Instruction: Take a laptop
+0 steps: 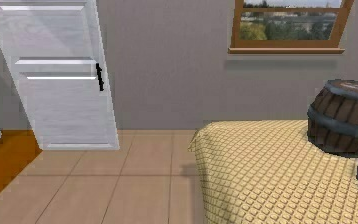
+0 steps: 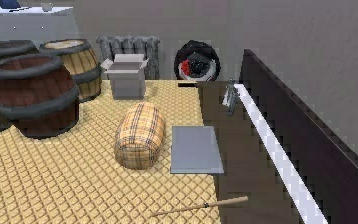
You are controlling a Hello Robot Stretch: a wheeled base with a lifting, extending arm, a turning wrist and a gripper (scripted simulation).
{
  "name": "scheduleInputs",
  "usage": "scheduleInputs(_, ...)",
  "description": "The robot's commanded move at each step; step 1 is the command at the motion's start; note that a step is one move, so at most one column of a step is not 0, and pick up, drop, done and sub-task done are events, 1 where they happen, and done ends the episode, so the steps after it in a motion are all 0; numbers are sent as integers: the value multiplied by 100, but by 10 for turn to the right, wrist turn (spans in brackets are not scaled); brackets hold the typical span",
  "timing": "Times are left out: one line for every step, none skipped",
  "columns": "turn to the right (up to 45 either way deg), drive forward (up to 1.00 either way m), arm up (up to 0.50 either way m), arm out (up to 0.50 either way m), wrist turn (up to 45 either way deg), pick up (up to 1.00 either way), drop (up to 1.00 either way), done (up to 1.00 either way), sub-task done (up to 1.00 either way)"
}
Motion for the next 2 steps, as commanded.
scheduleInputs(0, 0, 50, 0, 0, 0, 0, 0, 0)
scheduleInputs(0, 0, 20, 0, 0, 0, 0, 0, 0)
